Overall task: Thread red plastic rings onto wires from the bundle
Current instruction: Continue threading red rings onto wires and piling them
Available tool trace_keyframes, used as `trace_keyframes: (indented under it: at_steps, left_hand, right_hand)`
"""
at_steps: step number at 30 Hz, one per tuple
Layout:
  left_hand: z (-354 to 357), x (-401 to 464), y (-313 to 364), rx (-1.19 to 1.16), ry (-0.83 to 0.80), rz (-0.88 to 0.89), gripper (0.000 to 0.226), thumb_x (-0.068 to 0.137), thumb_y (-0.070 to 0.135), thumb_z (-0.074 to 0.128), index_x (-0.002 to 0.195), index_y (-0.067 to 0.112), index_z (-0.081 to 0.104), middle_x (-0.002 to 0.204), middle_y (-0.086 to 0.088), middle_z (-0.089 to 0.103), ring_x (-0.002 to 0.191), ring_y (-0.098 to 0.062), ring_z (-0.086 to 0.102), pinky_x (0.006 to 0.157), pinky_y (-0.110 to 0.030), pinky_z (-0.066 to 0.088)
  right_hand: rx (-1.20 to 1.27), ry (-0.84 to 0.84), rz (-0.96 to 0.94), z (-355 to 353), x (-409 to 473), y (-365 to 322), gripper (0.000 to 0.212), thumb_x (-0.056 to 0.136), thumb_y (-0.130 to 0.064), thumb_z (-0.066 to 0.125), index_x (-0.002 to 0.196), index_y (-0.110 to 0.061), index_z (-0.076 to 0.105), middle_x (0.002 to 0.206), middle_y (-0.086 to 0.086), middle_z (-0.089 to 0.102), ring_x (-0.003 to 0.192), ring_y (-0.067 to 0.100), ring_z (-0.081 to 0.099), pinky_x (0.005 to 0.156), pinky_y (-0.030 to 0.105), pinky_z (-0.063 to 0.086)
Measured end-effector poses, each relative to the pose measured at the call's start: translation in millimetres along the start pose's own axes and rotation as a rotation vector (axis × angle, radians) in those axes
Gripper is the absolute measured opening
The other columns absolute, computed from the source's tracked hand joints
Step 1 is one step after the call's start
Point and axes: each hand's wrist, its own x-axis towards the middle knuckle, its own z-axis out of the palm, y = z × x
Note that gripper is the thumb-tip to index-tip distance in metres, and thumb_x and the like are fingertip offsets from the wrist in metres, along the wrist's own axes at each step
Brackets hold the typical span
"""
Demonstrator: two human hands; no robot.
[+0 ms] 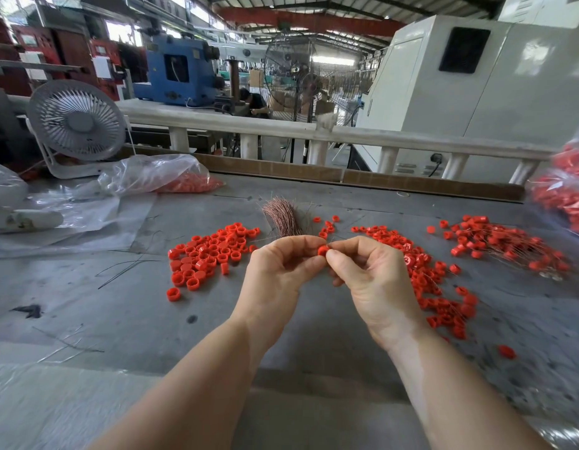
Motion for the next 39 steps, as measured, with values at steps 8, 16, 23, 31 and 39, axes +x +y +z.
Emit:
trace_keyframes:
  at_steps: [8,16,23,31,39]
  left_hand:
    - [0.0,0.5,-1.3,-0.051,-0.014,-0.028,0.019,0.076,-0.005,0.065,0.085,0.011,0.068,0.072,0.005,0.07,0.071,-0.003,0.064,0.066,-0.011,0.048]
    - [-1.8,3.7,-3.8,-0.352,-0.054,-0.216,0.021,0.06,0.011,0.07,0.081,0.009,0.069,0.074,-0.003,0.069,0.066,-0.009,0.064,0.065,-0.016,0.053]
    - [-4.3,4.8,-5.4,-0.417,-0.047,-0.236,0.011,0.062,0.009,0.066,0.068,0.013,0.075,0.068,-0.003,0.07,0.056,-0.007,0.06,0.06,-0.016,0.052]
    - [-1.2,6.2,-6.3,-0.399,0.033,-0.202,0.008,0.078,0.007,0.058,0.085,0.008,0.06,0.075,-0.004,0.072,0.067,-0.011,0.068,0.064,-0.019,0.055]
    - [0.8,6.7,-7.2,-0.281,0.027,-0.199,0.014,0.093,-0.001,0.045,0.088,0.006,0.057,0.064,0.002,0.068,0.061,-0.005,0.065,0.063,-0.016,0.053]
  right_hand:
    - [-0.049,0.039,-0.031,-0.8,0.2,0.4,0.022,0.081,-0.002,0.066,0.068,-0.02,0.066,0.055,-0.006,0.061,0.053,0.005,0.052,0.055,0.019,0.045]
    - [-0.002,-0.004,-0.003,-0.7,-0.2,-1.3,0.024,0.081,0.003,0.062,0.07,-0.018,0.066,0.054,-0.007,0.063,0.05,0.0,0.052,0.053,0.015,0.045]
    - [0.181,-0.088,0.094,-2.3,-1.3,-3.7,0.02,0.084,-0.001,0.061,0.073,-0.014,0.072,0.063,0.002,0.068,0.056,0.007,0.058,0.054,0.016,0.046]
    - [0.192,0.024,0.162,-1.3,-0.4,-6.0,0.026,0.087,-0.003,0.056,0.069,-0.014,0.071,0.067,0.003,0.07,0.059,0.006,0.06,0.049,0.017,0.045]
    - [0.02,0.022,0.147,-1.3,-0.6,-3.8,0.022,0.084,-0.006,0.062,0.066,-0.016,0.069,0.059,-0.001,0.065,0.054,0.004,0.054,0.045,0.016,0.041]
